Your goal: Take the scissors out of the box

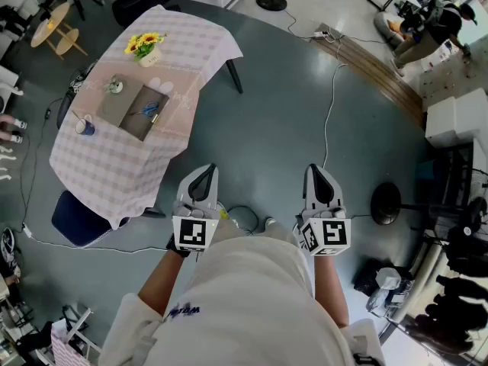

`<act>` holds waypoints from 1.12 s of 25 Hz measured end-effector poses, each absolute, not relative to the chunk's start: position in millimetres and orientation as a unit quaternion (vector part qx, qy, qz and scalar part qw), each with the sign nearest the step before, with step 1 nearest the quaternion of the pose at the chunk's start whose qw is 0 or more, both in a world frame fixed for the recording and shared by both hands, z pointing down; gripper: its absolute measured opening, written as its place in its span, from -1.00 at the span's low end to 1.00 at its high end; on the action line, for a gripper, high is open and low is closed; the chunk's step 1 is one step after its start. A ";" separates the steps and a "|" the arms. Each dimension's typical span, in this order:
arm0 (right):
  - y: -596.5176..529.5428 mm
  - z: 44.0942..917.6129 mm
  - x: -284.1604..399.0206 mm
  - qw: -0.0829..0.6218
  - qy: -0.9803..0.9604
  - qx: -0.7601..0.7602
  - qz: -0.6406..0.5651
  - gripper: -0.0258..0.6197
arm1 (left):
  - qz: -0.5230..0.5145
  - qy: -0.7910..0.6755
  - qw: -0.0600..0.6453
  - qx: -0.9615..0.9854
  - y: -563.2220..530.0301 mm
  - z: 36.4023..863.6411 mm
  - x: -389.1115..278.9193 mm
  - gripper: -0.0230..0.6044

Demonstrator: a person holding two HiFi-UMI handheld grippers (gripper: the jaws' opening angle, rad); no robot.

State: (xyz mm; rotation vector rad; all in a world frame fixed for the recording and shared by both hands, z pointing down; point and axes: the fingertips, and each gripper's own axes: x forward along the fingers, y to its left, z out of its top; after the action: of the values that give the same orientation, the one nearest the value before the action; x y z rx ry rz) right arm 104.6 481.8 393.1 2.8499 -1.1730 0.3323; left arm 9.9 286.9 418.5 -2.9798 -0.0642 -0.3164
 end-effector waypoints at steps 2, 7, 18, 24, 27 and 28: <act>505.3 387.7 107.4 0.007 -0.403 0.910 0.093 -0.91 | -0.088 -0.017 0.087 -0.992 326.5 411.8 28.8 -0.92; 547.4 384.2 99.2 -0.026 -0.489 0.868 0.085 -0.91 | -0.063 0.030 0.065 -0.995 403.6 391.0 34.4 -0.92; 572.7 377.4 66.7 -0.045 -0.604 0.793 0.064 -0.91 | -0.075 0.168 0.076 -0.980 447.1 386.1 -60.1 -0.92; 582.6 370.8 49.5 -0.032 -0.638 0.768 0.040 -0.91 | -0.074 0.227 0.086 -0.967 441.8 383.2 -97.1 -0.92; 591.3 365.0 51.0 -0.032 -0.644 0.764 0.035 -0.91 | -0.086 0.240 0.089 -0.963 441.2 382.2 -105.3 -0.92; 592.9 362.8 51.6 -0.031 -0.646 0.762 0.031 -0.90 | -0.088 0.243 0.091 -0.962 440.2 381.1 -107.1 -0.92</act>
State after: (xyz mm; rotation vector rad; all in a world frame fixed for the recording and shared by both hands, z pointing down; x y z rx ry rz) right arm 51.6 592.9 362.8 2.4430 -2.0710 0.0998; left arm -107.1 440.2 381.1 -2.8590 0.7216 -0.2628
